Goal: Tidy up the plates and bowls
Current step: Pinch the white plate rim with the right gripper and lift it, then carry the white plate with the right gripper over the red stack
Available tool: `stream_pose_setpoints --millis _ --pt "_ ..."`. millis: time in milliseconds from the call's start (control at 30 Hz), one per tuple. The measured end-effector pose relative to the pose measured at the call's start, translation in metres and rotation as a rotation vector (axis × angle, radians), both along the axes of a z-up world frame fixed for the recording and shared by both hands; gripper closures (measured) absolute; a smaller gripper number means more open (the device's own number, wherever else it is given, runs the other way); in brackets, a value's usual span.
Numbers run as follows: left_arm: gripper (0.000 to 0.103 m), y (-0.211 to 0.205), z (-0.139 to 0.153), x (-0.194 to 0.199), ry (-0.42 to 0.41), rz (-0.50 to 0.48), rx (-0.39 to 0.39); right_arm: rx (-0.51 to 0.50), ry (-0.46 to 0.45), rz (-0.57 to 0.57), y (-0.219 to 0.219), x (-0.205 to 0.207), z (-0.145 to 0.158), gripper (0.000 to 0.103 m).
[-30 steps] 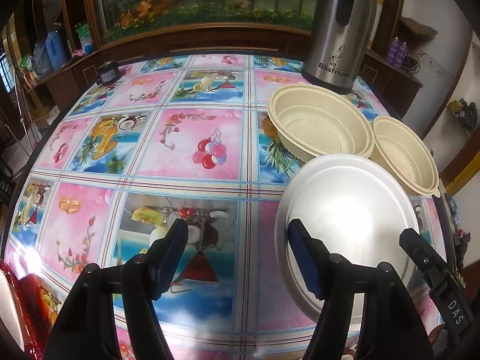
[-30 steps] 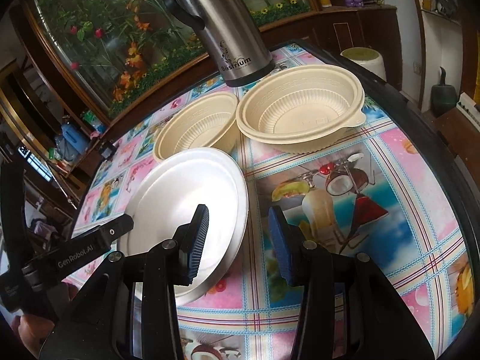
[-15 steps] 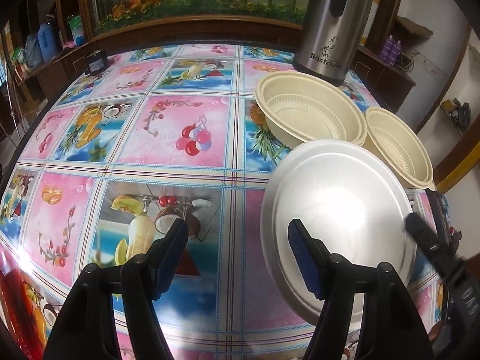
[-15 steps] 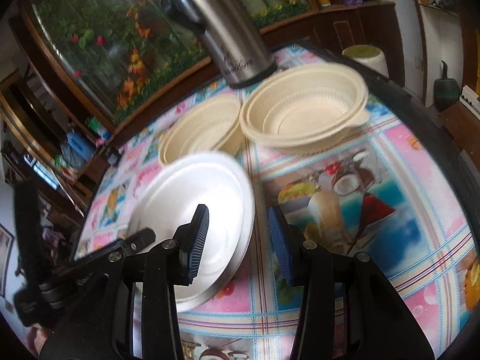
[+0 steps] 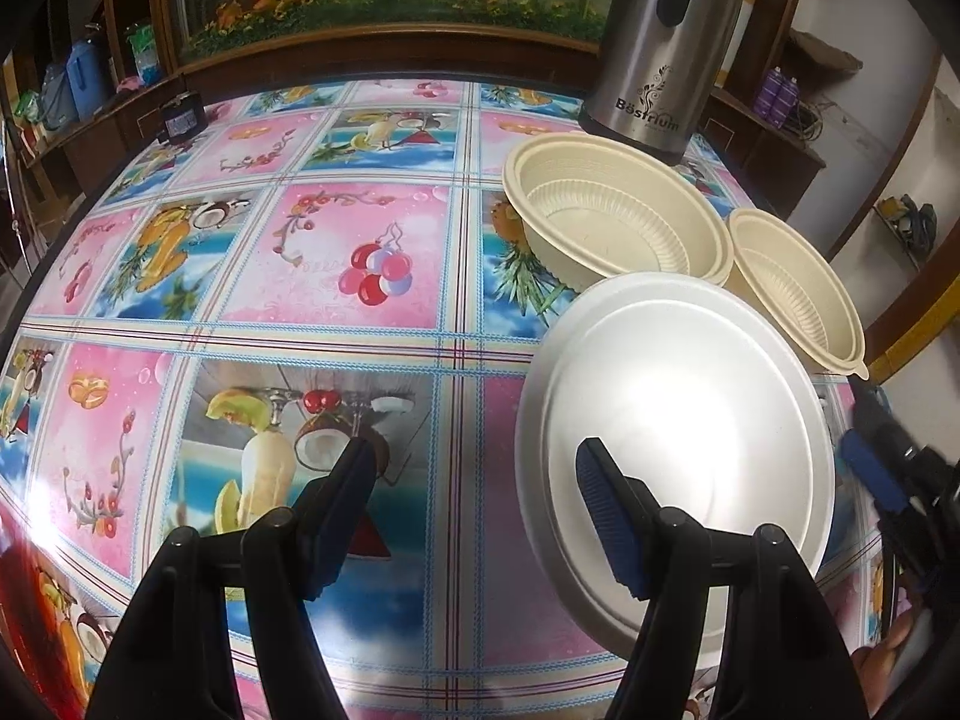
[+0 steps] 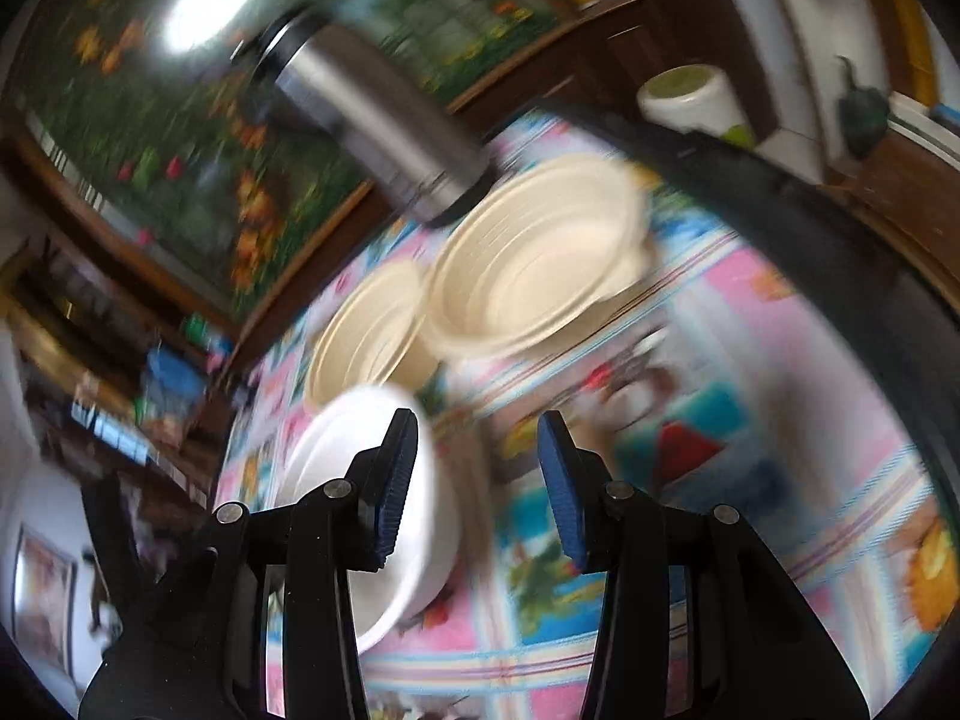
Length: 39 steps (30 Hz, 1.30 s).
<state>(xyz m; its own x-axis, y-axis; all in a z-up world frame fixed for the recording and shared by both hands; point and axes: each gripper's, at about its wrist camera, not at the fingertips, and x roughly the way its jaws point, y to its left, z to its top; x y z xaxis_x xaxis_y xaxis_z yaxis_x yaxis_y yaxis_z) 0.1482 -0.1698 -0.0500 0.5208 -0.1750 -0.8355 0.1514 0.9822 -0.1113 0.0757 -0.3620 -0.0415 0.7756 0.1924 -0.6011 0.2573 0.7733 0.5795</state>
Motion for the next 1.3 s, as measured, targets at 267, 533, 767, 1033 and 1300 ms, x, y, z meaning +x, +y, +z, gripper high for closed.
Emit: stream_pose_setpoints --millis 267,533,767,1033,1300 --pt "0.056 -0.002 -0.007 0.001 0.024 -0.024 -0.016 -0.087 0.117 0.083 0.033 0.023 -0.019 0.075" --pt "0.091 -0.007 -0.011 -0.011 0.059 -0.08 -0.058 -0.224 0.084 0.103 0.055 0.021 -0.011 0.095" --pt "0.091 0.022 -0.003 -0.036 0.044 -0.055 -0.052 -0.193 0.042 0.138 0.071 0.009 -0.005 0.095" --pt "0.091 0.103 0.021 -0.074 -0.023 0.058 0.01 -0.147 -0.015 0.261 0.144 -0.006 -0.001 0.094" --pt "0.091 0.219 0.047 -0.127 -0.077 0.201 0.044 -0.09 -0.051 0.449 0.257 -0.012 0.007 0.094"
